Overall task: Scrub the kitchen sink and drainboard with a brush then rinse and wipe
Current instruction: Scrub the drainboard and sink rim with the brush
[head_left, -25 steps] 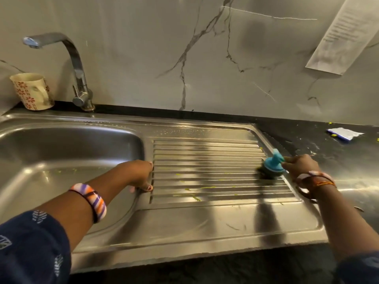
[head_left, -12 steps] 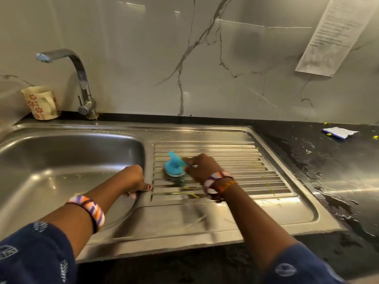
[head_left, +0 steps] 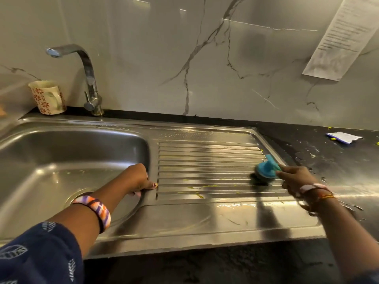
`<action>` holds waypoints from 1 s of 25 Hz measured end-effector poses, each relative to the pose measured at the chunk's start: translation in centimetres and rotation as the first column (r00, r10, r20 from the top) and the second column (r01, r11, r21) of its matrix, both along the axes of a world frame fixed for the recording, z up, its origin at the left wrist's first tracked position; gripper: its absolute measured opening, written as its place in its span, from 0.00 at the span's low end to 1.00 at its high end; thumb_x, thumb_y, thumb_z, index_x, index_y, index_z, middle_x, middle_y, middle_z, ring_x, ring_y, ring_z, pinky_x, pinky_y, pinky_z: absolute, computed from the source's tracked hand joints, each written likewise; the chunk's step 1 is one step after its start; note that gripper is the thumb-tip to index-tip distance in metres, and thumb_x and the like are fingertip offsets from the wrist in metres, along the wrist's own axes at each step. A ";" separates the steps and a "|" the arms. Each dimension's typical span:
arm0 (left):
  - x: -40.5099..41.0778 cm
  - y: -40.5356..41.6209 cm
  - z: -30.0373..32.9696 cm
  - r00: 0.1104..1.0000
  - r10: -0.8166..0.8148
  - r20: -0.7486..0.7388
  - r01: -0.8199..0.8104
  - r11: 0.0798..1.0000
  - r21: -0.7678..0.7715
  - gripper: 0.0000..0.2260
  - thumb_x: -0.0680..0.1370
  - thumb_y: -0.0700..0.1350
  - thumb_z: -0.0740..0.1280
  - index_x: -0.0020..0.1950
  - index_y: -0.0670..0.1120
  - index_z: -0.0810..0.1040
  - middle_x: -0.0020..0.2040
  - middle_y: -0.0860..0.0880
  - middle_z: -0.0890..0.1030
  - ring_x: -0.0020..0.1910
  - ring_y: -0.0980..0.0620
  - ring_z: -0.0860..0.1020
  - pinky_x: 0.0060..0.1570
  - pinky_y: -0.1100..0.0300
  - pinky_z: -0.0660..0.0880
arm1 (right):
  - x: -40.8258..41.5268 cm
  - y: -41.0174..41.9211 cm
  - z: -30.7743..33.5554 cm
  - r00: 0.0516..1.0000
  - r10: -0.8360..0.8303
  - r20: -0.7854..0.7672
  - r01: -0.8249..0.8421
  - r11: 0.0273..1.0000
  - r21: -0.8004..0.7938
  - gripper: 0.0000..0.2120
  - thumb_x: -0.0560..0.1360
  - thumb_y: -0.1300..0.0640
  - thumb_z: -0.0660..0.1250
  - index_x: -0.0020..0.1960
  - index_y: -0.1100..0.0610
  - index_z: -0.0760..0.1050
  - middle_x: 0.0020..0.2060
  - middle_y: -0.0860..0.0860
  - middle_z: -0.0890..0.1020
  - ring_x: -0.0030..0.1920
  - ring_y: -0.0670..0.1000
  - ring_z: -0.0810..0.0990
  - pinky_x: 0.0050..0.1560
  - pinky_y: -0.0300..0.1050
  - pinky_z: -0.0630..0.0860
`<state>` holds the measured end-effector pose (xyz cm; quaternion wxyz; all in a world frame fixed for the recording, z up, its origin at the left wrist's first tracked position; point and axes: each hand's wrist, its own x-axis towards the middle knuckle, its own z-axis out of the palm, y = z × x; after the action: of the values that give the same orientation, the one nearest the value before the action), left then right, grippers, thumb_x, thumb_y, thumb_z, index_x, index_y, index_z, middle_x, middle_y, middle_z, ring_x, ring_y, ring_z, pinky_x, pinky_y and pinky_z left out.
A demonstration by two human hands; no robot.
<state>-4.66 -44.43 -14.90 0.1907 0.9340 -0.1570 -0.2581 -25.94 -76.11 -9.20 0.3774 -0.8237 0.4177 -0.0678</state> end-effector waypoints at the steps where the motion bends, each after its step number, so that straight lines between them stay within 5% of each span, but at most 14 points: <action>1: 0.0 0.0 0.0 1.000 0.011 -0.009 -0.012 1.000 -0.008 0.14 0.74 0.49 0.70 0.37 0.40 0.74 0.26 0.45 0.77 0.23 0.53 0.75 0.29 0.63 0.75 | 1.0 2.3 -0.3 0.996 0.092 0.023 -0.092 0.996 0.001 0.17 0.78 0.58 0.61 0.66 0.58 0.71 0.30 0.52 0.72 0.28 0.48 0.67 0.23 0.36 0.67; 5: 0.4 0.0 0.3 0.992 0.074 -0.099 -0.076 0.997 -0.016 0.13 0.73 0.48 0.71 0.44 0.38 0.75 0.28 0.43 0.77 0.26 0.52 0.77 0.31 0.61 0.75 | 8.1 12.8 -2.6 0.889 0.450 0.077 -0.433 0.885 -0.174 0.17 0.77 0.56 0.63 0.65 0.55 0.74 0.41 0.50 0.81 0.36 0.45 0.77 0.30 0.27 0.67; 8: 0.6 -0.1 0.5 0.982 0.075 -0.172 -0.082 0.996 -0.032 0.11 0.74 0.45 0.70 0.41 0.39 0.73 0.23 0.45 0.77 0.21 0.54 0.77 0.29 0.61 0.74 | 10.8 17.7 -3.6 0.852 0.523 0.018 -0.502 0.827 -0.253 0.15 0.77 0.52 0.62 0.60 0.58 0.77 0.52 0.59 0.82 0.53 0.58 0.79 0.42 0.37 0.64; 13: 0.5 -0.1 0.4 0.983 0.096 -0.155 -0.098 0.995 -0.005 0.14 0.74 0.48 0.70 0.48 0.37 0.76 0.30 0.43 0.78 0.27 0.51 0.76 0.31 0.61 0.74 | 5.5 10.9 -2.4 0.892 0.444 -0.087 -0.445 0.825 -0.349 0.15 0.78 0.52 0.61 0.62 0.56 0.76 0.47 0.58 0.83 0.40 0.52 0.76 0.39 0.39 0.64; 16: 0.5 -0.2 0.1 0.986 0.102 -0.133 -0.108 0.993 -0.038 0.13 0.73 0.47 0.71 0.44 0.37 0.76 0.29 0.43 0.77 0.27 0.51 0.77 0.31 0.61 0.74 | 0.4 2.6 -1.0 0.978 0.152 -0.142 -0.192 0.923 -0.334 0.16 0.79 0.54 0.60 0.62 0.60 0.75 0.33 0.51 0.76 0.34 0.49 0.72 0.32 0.40 0.66; 19: 0.5 -0.1 0.0 0.984 0.111 -0.138 -0.121 0.990 -0.066 0.12 0.73 0.46 0.71 0.42 0.37 0.76 0.28 0.42 0.77 0.27 0.50 0.76 0.31 0.60 0.74 | -3.2 -2.5 0.0 0.986 -0.119 -0.115 0.092 0.971 -0.220 0.17 0.79 0.54 0.61 0.60 0.64 0.76 0.32 0.55 0.75 0.33 0.53 0.71 0.33 0.42 0.66; 22: 0.6 -0.3 0.2 0.979 0.118 -0.168 -0.129 0.990 -0.058 0.12 0.74 0.46 0.71 0.45 0.36 0.77 0.30 0.42 0.77 0.28 0.50 0.76 0.35 0.59 0.75 | -2.7 -0.6 0.5 0.995 -0.056 -0.085 0.055 0.998 -0.014 0.16 0.78 0.55 0.61 0.61 0.63 0.74 0.30 0.55 0.72 0.28 0.49 0.68 0.27 0.40 0.65; 25: 0.6 -0.5 0.6 0.970 0.112 -0.216 -0.119 0.993 -0.017 0.12 0.75 0.46 0.69 0.42 0.38 0.74 0.31 0.42 0.76 0.30 0.50 0.75 0.37 0.59 0.75 | 1.1 5.4 0.2 0.971 0.240 -0.015 -0.239 0.970 0.046 0.13 0.79 0.55 0.60 0.61 0.59 0.75 0.27 0.51 0.68 0.21 0.42 0.66 0.20 0.33 0.63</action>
<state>-4.04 -44.90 -14.33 0.2350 0.9052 -0.0848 -0.3437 -24.82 -70.76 -9.01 0.3964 -0.8603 0.3205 -0.0043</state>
